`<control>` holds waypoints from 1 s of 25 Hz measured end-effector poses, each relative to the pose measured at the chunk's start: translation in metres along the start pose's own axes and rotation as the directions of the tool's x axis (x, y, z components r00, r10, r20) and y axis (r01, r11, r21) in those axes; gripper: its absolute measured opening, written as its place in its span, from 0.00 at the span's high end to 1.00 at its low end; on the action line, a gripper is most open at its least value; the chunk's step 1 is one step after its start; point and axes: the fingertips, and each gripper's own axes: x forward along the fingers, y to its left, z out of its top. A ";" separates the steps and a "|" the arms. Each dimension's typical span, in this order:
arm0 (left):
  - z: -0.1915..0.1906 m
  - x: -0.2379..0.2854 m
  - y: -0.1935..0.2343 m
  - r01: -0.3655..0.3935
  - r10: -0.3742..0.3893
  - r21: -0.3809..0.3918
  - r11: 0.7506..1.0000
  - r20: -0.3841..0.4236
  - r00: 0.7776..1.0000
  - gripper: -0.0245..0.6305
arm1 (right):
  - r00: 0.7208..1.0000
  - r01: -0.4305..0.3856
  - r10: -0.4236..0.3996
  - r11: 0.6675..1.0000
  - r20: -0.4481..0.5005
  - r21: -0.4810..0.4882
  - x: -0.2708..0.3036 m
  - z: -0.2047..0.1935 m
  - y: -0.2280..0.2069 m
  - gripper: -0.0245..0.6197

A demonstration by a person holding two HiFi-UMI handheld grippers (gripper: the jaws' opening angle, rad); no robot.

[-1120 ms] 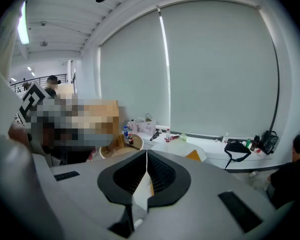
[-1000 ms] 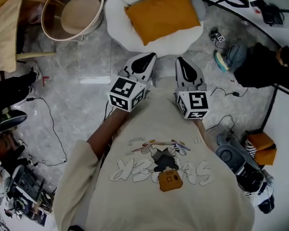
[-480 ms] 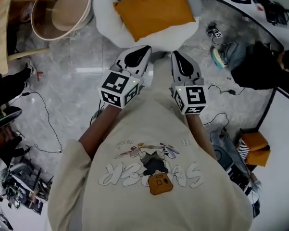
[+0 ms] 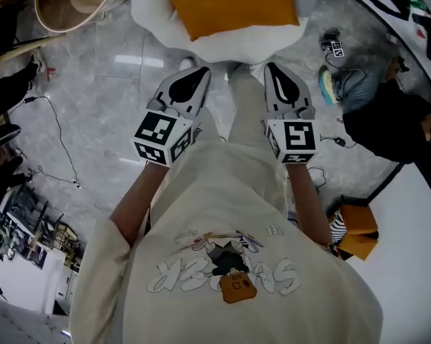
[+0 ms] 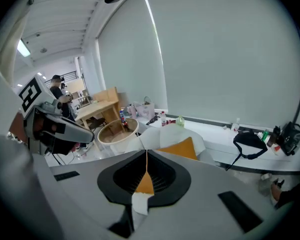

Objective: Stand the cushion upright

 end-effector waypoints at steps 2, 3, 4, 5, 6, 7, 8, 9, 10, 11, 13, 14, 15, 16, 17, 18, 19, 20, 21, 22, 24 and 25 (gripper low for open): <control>-0.017 0.025 0.000 -0.007 0.006 -0.029 1.000 -0.036 0.999 0.96 | 1.000 -0.018 0.019 1.000 -0.023 0.022 0.013 -0.017 -0.026 0.93; -0.026 0.036 0.003 -0.017 0.015 -0.037 0.999 -0.055 0.998 0.96 | 0.999 -0.025 0.026 0.999 -0.032 0.023 0.021 -0.025 -0.037 0.93; -0.033 0.047 0.006 -0.028 0.025 -0.043 0.999 -0.069 0.997 0.96 | 0.999 -0.028 0.029 0.999 -0.041 0.016 0.029 -0.033 -0.046 0.93; -0.038 0.056 0.010 -0.036 0.032 -0.051 0.998 -0.076 0.997 0.96 | 0.998 -0.030 0.031 1.000 -0.051 0.006 0.036 -0.040 -0.054 0.93; -0.043 0.063 0.014 -0.043 0.039 -0.063 0.997 -0.076 0.996 0.96 | 0.997 -0.034 0.033 0.999 -0.063 -0.006 0.043 -0.047 -0.059 0.93; -0.048 0.069 0.018 -0.052 0.046 -0.076 0.996 -0.073 0.996 0.96 | 0.996 -0.039 0.037 0.999 -0.076 -0.021 0.051 -0.054 -0.062 0.93; -0.052 0.075 0.024 -0.063 0.057 -0.088 0.994 -0.068 0.996 0.96 | 0.995 -0.042 0.039 0.998 -0.088 -0.038 0.058 -0.060 -0.065 0.93; -0.055 0.081 0.030 -0.074 0.068 -0.095 0.993 -0.065 0.996 0.96 | 0.995 -0.044 0.038 0.997 -0.096 -0.057 0.065 -0.064 -0.067 0.93; -0.057 0.088 0.035 -0.084 0.078 -0.101 0.991 -0.063 0.995 0.96 | 0.994 -0.045 0.037 0.996 -0.102 -0.075 0.073 -0.067 -0.070 0.93; -0.059 0.095 0.040 -0.091 0.085 -0.104 0.990 -0.060 0.995 0.96 | 0.994 -0.047 0.037 0.995 -0.107 -0.088 0.079 -0.071 -0.072 0.92; -0.062 0.108 0.048 -0.099 0.094 -0.109 0.989 -0.049 0.994 0.96 | 0.992 -0.051 0.040 0.994 -0.117 -0.100 0.093 -0.078 -0.076 0.93; -0.064 0.115 0.053 -0.101 0.097 -0.108 0.989 -0.044 0.994 0.96 | 0.992 -0.053 0.040 0.994 -0.121 -0.101 0.101 -0.081 -0.078 0.93; -0.067 0.122 0.058 -0.104 0.100 -0.104 0.989 -0.041 0.994 0.96 | 0.992 -0.052 0.039 0.994 -0.123 -0.100 0.111 -0.084 -0.080 0.92; -0.071 0.130 0.064 -0.107 0.103 -0.099 0.989 -0.042 0.994 0.96 | 0.992 -0.049 0.037 0.994 -0.123 -0.097 0.123 -0.088 -0.082 0.92; -0.077 0.138 0.069 -0.108 0.104 -0.094 0.990 -0.045 0.994 0.96 | 0.992 -0.046 0.034 0.995 -0.123 -0.093 0.134 -0.093 -0.084 0.92; -0.083 0.146 0.074 -0.107 0.103 -0.088 0.990 -0.050 0.993 0.96 | 0.992 -0.043 0.032 0.995 -0.125 -0.087 0.146 -0.098 -0.086 0.92; -0.090 0.154 0.079 -0.104 0.099 -0.081 0.991 -0.058 0.993 0.96 | 0.991 -0.042 0.032 0.996 -0.129 -0.079 0.157 -0.104 -0.089 0.92; -0.097 0.162 0.083 -0.101 0.096 -0.074 0.992 -0.066 0.993 0.96 | 0.990 -0.045 0.036 0.997 -0.135 -0.065 0.167 -0.110 -0.091 0.92; -0.105 0.170 0.088 -0.100 0.095 -0.071 0.992 -0.077 0.993 0.96 | 0.988 -0.055 0.048 0.998 -0.144 -0.044 0.176 -0.116 -0.092 0.92; -0.112 0.178 0.092 -0.099 0.093 -0.070 0.993 -0.089 0.992 0.96 | 0.986 -0.071 0.066 0.997 -0.153 -0.024 0.182 -0.121 -0.092 0.92; -0.126 0.191 0.101 -0.097 0.089 -0.069 0.993 -0.109 0.990 0.96 | 0.981 -0.110 0.105 0.994 -0.166 -0.021 0.193 -0.129 -0.091 0.92; -0.131 0.197 0.108 -0.097 0.088 -0.067 0.993 -0.116 0.989 0.96 | 0.978 -0.127 0.119 0.991 -0.170 -0.033 0.199 -0.133 -0.091 0.92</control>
